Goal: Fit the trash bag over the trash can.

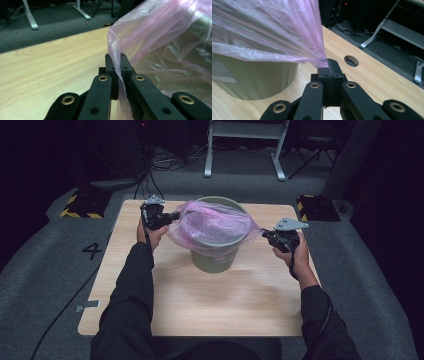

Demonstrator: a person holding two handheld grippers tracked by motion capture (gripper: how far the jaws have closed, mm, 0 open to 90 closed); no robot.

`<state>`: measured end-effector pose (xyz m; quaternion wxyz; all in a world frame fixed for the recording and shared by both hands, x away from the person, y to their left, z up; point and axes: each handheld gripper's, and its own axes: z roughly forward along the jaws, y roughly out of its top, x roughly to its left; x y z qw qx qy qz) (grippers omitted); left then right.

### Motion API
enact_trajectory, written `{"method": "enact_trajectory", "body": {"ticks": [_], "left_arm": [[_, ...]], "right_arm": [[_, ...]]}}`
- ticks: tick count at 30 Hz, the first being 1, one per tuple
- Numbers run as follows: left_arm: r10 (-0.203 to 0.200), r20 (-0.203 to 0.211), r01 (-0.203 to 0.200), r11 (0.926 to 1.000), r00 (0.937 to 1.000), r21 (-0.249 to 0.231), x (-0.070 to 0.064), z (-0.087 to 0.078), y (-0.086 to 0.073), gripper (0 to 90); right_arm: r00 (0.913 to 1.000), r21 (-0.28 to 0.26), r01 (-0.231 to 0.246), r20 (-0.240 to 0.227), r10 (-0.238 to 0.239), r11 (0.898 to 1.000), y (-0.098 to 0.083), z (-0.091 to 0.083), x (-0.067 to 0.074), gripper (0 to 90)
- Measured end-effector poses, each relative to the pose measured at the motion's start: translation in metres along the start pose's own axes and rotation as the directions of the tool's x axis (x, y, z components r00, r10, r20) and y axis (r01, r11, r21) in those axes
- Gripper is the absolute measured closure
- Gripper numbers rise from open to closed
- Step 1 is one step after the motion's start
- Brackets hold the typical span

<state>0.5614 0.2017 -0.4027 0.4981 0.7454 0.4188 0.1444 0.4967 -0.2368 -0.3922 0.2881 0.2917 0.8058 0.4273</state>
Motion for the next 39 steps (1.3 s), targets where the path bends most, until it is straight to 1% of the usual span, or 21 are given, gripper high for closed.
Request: {"method": "enact_trajectory", "body": {"ticks": [5, 7, 11, 12, 15, 17, 19, 20, 22, 23, 25, 26, 27, 29, 31, 32, 33, 34, 36, 37, 39], "left_arm": [[-0.008, 0.037, 0.007, 0.9995, 0.9993, 0.03, -0.002, 0.007, -0.004, 89.6], [-0.009, 0.043, 0.008, 0.9996, 0.999, 0.028, -0.003, 0.007, -0.006, 89.6], [-0.002, 0.034, 0.001, 0.9996, 0.9994, 0.029, -0.003, 0.004, -0.008, 89.5], [0.001, 0.03, -0.002, 0.9997, 0.9996, 0.025, -0.003, 0.003, -0.008, 89.6], [0.006, 0.019, -0.007, 0.9999, 0.9998, 0.011, -0.003, -0.001, -0.008, 89.4], [0.006, 0.015, -0.006, 1.0, 0.9999, -0.002, -0.002, -0.005, -0.008, 88.9], [0.006, 0.002, -0.006, 0.9999, 1.0, -0.015, -0.002, -0.009, -0.008, 87.5], [0.009, 0.001, -0.009, 0.9997, 1.0, -0.021, -0.002, -0.011, -0.008, 86.8], [0.014, -0.011, -0.014, 0.9994, 0.9998, -0.03, -0.003, -0.014, -0.007, 84.7], [0.015, -0.015, -0.015, 0.9992, 0.9998, -0.036, -0.003, -0.016, -0.007, 83.7], [0.013, -0.032, -0.015, 0.9982, 0.9994, -0.057, -0.003, -0.02, -0.005, 76.7], [0.011, -0.036, -0.013, 0.9978, 0.9993, -0.065, -0.003, -0.022, -0.004, 70.0], [0.013, -0.029, -0.015, 0.9972, 0.9995, -0.074, -0.003, -0.024, -0.003, 67.7], [0.017, -0.032, -0.02, 0.9949, 0.9993, -0.099, -0.004, -0.029, -0.002, 59.5], [0.014, -0.06, -0.02, 0.9948, 0.9981, -0.1, -0.005, -0.033, 0.0, 45.3], [0.009, -0.05, -0.014, 0.995, 0.9987, -0.099, -0.004, -0.034, 0.001, 41.9], [0.013, -0.046, -0.018, 0.9952, 0.9988, -0.096, -0.004, -0.035, 0.003, 39.1], [0.02, -0.057, -0.025, 0.9954, 0.9982, -0.092, -0.004, -0.036, 0.004, 36.7], [0.024, -0.064, -0.029, 0.9956, 0.9976, -0.089, -0.004, -0.037, 0.007, 36.6], [0.017, -0.064, -0.023, 0.9956, 0.9978, -0.091, -0.004, -0.037, 0.008, 36.5], [0.021, -0.06, -0.025, 0.9967, 0.998, -0.077, -0.004, -0.034, 0.011, 36.9]], "right_arm": [[0.9999, 0.0, -0.009, -0.008, 0.009, 1.0, -0.003, 0.004, 0.001, 90.0], [0.9999, 0.0, -0.005, -0.013, 0.005, 1.0, -0.004, 0.005, 0.003, 90.0], [0.9998, -0.004, -0.008, -0.019, 0.008, 1.0, -0.005, 0.006, 0.004, 90.0], [0.9999, -0.008, -0.007, -0.015, 0.007, 1.0, -0.004, 0.005, 0.004, 87.5], [1.0, -0.028, 0.004, 0.004, -0.004, 1.0, -0.004, 0.001, 0.007, 71.8], [0.9998, -0.057, 0.009, -0.016, -0.01, 0.998, -0.003, -0.005, 0.008, 60.9], [0.9995, -0.064, 0.008, -0.03, -0.01, 0.998, -0.003, -0.011, 0.009, 48.5], [0.9993, -0.068, 0.019, -0.03, -0.021, 0.997, -0.003, -0.015, 0.01, 44.6], [0.9992, -0.077, 0.039, -0.01, -0.04, 0.996, -0.003, -0.021, 0.014, 36.2], [0.9987, -0.089, 0.051, -0.004, -0.051, 0.995, -0.003, -0.023, 0.015, 34.2], [0.998, -0.104, 0.064, 0.003, -0.064, 0.993, -0.002, -0.028, 0.018, 31.7], [0.9975, -0.12, 0.07, 0.003, -0.07, 0.99, 0.0, -0.031, 0.019, 30.7], [0.9975, -0.132, 0.071, 0.005, -0.071, 0.989, 0.001, -0.033, 0.02, 30.4], [0.9979, -0.136, 0.064, 0.01, -0.063, 0.989, 0.003, -0.035, 0.019, 29.3], [0.9985, -0.148, 0.055, 0.004, -0.055, 0.988, 0.004, -0.037, 0.017, 29.2], [0.9987, -0.15, 0.051, 0.008, -0.05, 0.987, 0.004, -0.038, 0.016, 29.0], [0.9987, -0.156, 0.05, 0.003, -0.05, 0.986, 0.005, -0.038, 0.016, 28.4], [0.9987, -0.155, 0.05, 0.002, -0.05, 0.987, 0.005, -0.039, 0.015, 28.3], [0.9972, -0.146, 0.074, 0.015, -0.073, 0.987, 0.007, -0.038, 0.017, 27.0], [0.9959, -0.141, 0.09, 0.021, -0.088, 0.986, 0.009, -0.038, 0.018, 26.3], [0.9932, -0.138, 0.116, 0.026, -0.113, 0.984, 0.012, -0.037, 0.021, 25.9]]}}
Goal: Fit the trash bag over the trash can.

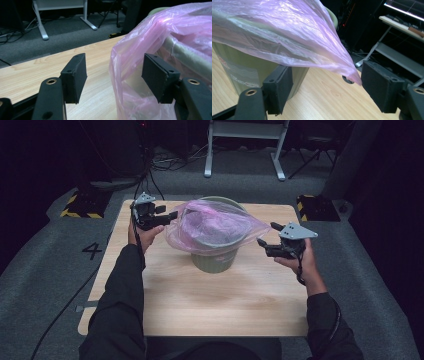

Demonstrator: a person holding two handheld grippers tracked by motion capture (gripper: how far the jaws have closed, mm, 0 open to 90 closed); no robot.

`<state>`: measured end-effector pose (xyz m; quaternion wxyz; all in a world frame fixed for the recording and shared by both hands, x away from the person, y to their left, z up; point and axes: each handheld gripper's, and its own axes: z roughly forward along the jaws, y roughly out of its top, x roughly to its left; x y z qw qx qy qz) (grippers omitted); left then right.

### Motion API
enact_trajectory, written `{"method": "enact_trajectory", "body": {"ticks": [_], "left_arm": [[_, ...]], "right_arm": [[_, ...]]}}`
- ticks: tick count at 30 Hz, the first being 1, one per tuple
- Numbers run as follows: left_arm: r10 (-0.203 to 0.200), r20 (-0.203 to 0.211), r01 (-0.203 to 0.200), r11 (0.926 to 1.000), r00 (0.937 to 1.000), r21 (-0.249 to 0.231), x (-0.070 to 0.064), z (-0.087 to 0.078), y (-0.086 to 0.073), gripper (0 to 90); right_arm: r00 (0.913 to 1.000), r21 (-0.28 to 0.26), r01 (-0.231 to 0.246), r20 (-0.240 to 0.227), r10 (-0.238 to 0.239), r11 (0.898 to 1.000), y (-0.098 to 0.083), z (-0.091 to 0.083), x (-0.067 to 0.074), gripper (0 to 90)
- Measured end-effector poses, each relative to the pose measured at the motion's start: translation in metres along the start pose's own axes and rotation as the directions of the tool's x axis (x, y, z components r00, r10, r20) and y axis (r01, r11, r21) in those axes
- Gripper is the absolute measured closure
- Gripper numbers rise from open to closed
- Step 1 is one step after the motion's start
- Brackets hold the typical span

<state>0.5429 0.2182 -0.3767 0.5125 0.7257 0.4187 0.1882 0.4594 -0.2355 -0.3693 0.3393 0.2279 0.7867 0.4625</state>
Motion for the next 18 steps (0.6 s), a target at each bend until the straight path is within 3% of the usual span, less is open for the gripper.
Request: {"method": "enact_trajectory", "body": {"ticks": [2, 4, 6, 7, 11, 13, 15, 18], "left_arm": [[0.03, -0.014, -0.03, 0.9994, 0.9994, 0.018, -0.001, 0.005, 0.001, 37.3], [0.017, 0.0, -0.017, 0.999, 0.9998, 0.04, -0.001, 0.011, 0.002, 38.1], [0.015, 0.015, -0.016, 0.9992, 0.9998, 0.037, 0.0, 0.014, 0.002, 43.4], [0.014, 0.025, -0.015, 0.9991, 0.9996, 0.04, 0.0, 0.016, 0.002, 46.5], [0.037, 0.059, -0.041, 0.997, 0.9975, 0.065, -0.003, 0.025, 0.0, 61.3], [0.041, 0.067, -0.045, 0.9972, 0.9969, 0.06, -0.004, 0.027, -0.001, 72.5], [0.039, 0.093, -0.044, 0.9978, 0.9949, 0.05, -0.005, 0.029, -0.002, 82.4], [0.051, 0.115, -0.057, 0.9972, 0.992, 0.05, -0.007, 0.031, -0.004, 89.6]], "right_arm": [[0.9998, 0.009, 0.018, -0.002, -0.018, 1.0, 0.005, 0.005, 0.001, 24.6], [0.9987, 0.035, 0.051, 0.005, -0.051, 0.998, 0.009, 0.012, 0.002, 24.5], [0.9984, 0.047, 0.056, 0.003, -0.056, 0.997, 0.012, 0.019, 0.003, 28.7], [0.9979, 0.054, 0.065, -0.002, -0.065, 0.996, 0.012, 0.022, 0.004, 34.1], [0.9954, 0.065, 0.09, -0.04, -0.087, 0.994, 0.01, 0.03, 0.009, 71.9], [0.9937, 0.059, 0.094, -0.068, -0.09, 0.994, 0.007, 0.033, 0.012, 83.7], [0.9927, 0.054, 0.083, -0.092, -0.078, 0.995, 0.003, 0.034, 0.013, 89.5], [0.9906, 0.052, 0.083, -0.113, -0.077, 0.995, -0.001, 0.036, 0.016, 90.0]]}}
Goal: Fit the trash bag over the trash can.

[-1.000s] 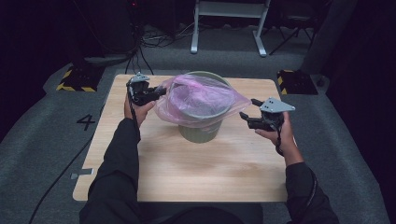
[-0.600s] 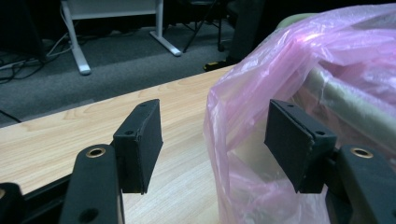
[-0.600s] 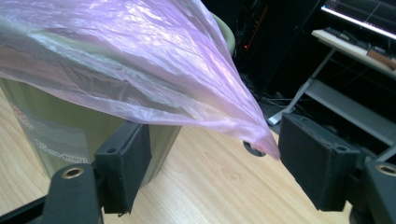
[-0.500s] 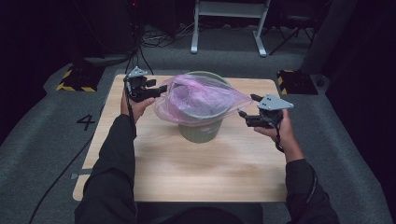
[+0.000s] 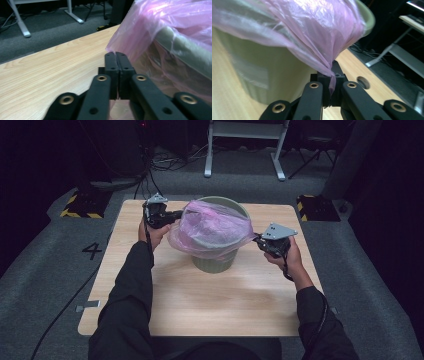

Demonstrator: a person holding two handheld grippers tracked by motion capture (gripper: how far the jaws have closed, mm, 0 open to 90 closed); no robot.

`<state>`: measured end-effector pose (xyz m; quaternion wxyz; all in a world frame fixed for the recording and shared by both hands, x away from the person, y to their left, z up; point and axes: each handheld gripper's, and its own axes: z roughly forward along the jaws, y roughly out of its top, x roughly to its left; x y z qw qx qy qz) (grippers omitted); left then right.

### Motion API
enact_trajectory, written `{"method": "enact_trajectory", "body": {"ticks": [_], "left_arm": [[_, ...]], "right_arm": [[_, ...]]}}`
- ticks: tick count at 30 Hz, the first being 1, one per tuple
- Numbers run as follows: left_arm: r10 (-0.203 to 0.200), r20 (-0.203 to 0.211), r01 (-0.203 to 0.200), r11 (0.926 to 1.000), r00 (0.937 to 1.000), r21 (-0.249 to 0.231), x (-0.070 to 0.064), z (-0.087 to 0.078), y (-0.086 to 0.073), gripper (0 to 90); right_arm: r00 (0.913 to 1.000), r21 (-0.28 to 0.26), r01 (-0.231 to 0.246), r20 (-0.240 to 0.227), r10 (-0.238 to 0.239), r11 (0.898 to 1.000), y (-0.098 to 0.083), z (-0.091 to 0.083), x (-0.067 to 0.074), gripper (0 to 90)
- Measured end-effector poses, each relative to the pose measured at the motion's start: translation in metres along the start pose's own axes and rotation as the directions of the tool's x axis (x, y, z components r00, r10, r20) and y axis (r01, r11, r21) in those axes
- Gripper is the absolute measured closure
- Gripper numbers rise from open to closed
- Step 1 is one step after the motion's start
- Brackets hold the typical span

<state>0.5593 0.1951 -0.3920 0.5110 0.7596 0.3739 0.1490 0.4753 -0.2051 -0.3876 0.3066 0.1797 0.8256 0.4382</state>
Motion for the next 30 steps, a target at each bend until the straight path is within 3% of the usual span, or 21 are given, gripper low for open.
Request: {"method": "enact_trajectory", "body": {"ticks": [10, 19, 22, 26, 30], "left_arm": [[0.023, 0.098, -0.021, 0.9997, 0.9949, -0.014, -0.009, -0.001, -0.01, 90.0], [0.043, 0.141, -0.038, 0.9984, 0.9891, -0.042, -0.019, -0.016, -0.023, 90.0], [0.055, 0.113, -0.049, 0.9976, 0.9921, -0.048, -0.018, -0.021, -0.022, 90.0], [0.037, 0.057, -0.032, 0.9963, 0.9977, -0.08, -0.012, -0.022, -0.014, 90.0], [0.039, 0.004, -0.038, 0.998, 0.9992, -0.05, -0.007, -0.012, -0.004, 90.0]], "right_arm": [[0.9998, 0.004, -0.011, -0.017, 0.011, 1.0, -0.014, 0.002, 0.003, 90.0], [0.9994, -0.006, -0.013, -0.032, 0.012, 1.0, -0.02, -0.002, 0.003, 90.0], [0.9998, 0.003, -0.014, -0.012, 0.014, 1.0, -0.022, -0.003, 0.002, 90.0], [0.9986, 0.03, -0.026, 0.046, 0.025, 0.999, -0.021, 0.003, -0.002, 90.0], [0.9944, 0.038, -0.057, 0.091, 0.053, 0.998, -0.02, 0.014, -0.007, 90.0]]}}
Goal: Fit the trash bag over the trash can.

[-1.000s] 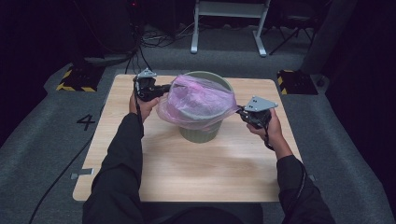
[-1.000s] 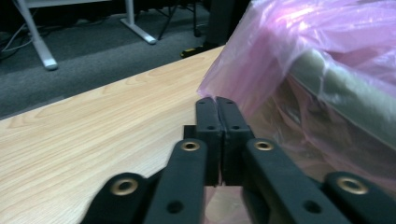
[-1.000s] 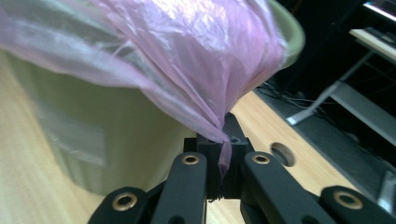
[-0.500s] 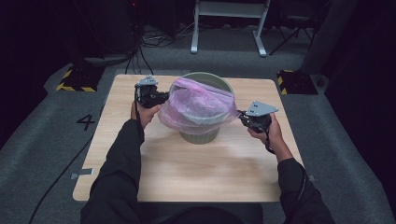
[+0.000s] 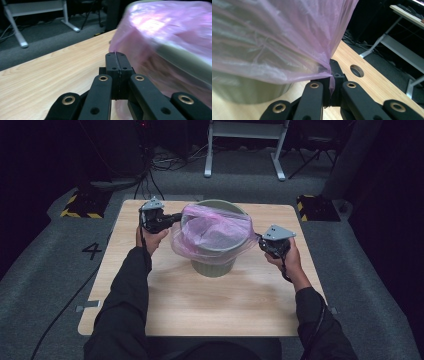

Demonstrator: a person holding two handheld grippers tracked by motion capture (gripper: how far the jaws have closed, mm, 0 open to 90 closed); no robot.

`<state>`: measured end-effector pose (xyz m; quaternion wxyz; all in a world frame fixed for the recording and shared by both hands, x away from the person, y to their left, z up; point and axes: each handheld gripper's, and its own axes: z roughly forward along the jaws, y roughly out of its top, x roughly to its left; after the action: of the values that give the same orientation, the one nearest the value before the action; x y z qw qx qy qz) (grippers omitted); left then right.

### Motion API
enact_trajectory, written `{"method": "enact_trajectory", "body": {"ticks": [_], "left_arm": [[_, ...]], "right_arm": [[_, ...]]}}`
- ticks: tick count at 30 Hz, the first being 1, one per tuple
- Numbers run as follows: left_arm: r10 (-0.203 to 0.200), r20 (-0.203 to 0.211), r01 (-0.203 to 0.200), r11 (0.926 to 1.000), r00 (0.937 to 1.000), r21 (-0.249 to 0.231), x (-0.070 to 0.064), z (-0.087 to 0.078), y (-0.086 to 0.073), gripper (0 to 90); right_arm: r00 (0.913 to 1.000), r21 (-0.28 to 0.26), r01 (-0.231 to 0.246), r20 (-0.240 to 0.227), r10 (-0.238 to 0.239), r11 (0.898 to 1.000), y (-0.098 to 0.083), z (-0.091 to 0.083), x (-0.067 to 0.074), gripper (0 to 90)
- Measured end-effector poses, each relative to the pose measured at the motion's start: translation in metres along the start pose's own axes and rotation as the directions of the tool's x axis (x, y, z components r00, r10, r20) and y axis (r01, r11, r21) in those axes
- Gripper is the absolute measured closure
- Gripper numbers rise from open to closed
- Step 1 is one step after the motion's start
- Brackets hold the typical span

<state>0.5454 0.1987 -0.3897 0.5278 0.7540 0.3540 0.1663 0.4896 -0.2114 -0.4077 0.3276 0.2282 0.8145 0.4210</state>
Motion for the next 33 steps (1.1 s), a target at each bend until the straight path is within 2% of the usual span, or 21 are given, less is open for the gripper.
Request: {"method": "enact_trajectory", "body": {"ticks": [2, 5, 10, 11, 14, 19, 27, 33], "left_arm": [[0.004, 0.026, -0.004, 1.0, 0.9997, 0.007, 0.0, 0.006, 0.002, 90.0], [0.021, 0.028, -0.022, 0.9992, 0.9994, 0.032, -0.003, 0.016, 0.002, 90.0], [-0.008, 0.007, 0.007, 0.9993, 0.9999, 0.036, 0.0, 0.023, 0.0, 90.0], [-0.011, 0.01, 0.011, 0.9989, 0.9999, 0.045, 0.0, 0.025, -0.001, 90.0], [-0.017, -0.018, 0.018, 0.9973, 0.9997, 0.072, 0.002, 0.03, -0.003, 90.0], [-0.038, -0.014, 0.04, 0.9942, 0.9992, 0.1, 0.001, 0.04, -0.006, 90.0], [-0.053, -0.017, 0.055, 0.9844, 0.9984, 0.167, -0.002, 0.056, -0.007, 90.0], [-0.071, 0.004, 0.069, 0.9793, 0.9974, 0.19, -0.002, 0.062, -0.016, 90.0]], "right_arm": [[0.9998, 0.002, -0.019, 0.006, 0.019, 1.0, 0.001, 0.006, -0.002, 90.0], [0.9987, 0.004, -0.05, 0.002, 0.05, 0.999, 0.0, 0.014, -0.005, 90.0], [0.9939, 0.017, -0.108, -0.019, 0.109, 0.994, -0.002, 0.027, -0.01, 90.0], [0.9931, 0.019, -0.116, -0.014, 0.116, 0.993, -0.002, 0.029, -0.011, 90.0], [0.9894, 0.023, -0.144, -0.02, 0.144, 0.989, -0.005, 0.034, -0.014, 90.0], [0.9793, 0.025, -0.2, -0.024, 0.201, 0.979, -0.007, 0.039, -0.017, 89.9], [0.9791, 0.047, -0.202, -0.012, 0.203, 0.978, -0.006, 0.042, -0.018, 89.3], [0.9747, 0.034, -0.22, -0.034, 0.221, 0.975, -0.013, 0.04, -0.017, 89.3]]}}
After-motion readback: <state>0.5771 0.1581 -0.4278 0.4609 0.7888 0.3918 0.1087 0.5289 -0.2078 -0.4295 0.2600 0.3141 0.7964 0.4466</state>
